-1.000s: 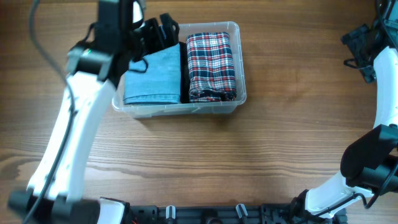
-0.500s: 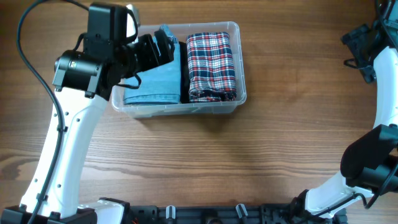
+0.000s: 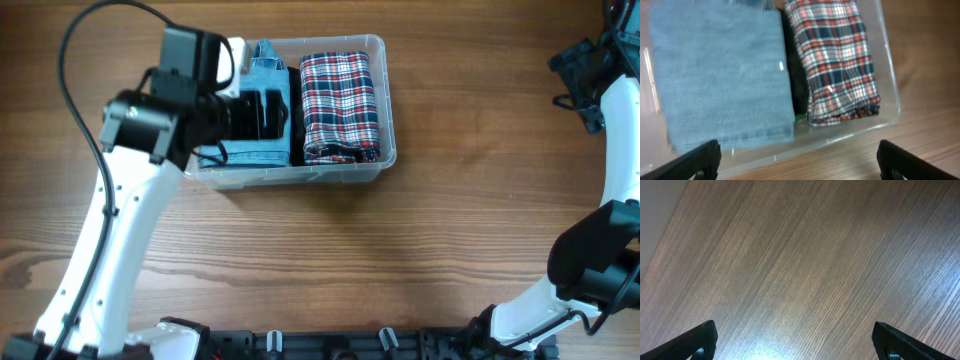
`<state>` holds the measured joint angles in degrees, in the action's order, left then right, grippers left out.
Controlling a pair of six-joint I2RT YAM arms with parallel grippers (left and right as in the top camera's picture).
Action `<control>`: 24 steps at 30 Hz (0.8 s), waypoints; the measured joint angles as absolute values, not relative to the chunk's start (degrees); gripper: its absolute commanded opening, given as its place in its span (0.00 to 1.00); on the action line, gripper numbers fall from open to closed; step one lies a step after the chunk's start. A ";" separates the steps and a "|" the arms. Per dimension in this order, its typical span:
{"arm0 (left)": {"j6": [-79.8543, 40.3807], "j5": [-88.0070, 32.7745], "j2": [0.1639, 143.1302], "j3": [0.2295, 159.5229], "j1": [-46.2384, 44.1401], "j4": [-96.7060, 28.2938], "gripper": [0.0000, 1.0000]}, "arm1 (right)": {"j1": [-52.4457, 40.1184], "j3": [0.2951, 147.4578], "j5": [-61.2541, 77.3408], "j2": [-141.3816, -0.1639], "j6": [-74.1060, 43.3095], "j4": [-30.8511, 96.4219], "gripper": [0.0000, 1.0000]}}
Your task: Pack container
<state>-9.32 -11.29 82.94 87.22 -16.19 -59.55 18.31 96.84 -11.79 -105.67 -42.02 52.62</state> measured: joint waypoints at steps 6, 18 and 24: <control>-5.56 -11.46 66.78 66.61 -15.29 -47.37 1.00 | 18.33 96.84 -11.77 -105.67 -42.02 52.69 1.00; -4.25 -11.64 28.75 21.82 -5.48 -18.13 1.00 | 18.31 96.84 -11.77 -105.67 -42.02 52.62 1.00; -4.08 -12.10 13.85 9.04 -2.76 -9.69 1.00 | 18.31 96.84 -11.75 -105.67 -42.02 52.69 1.00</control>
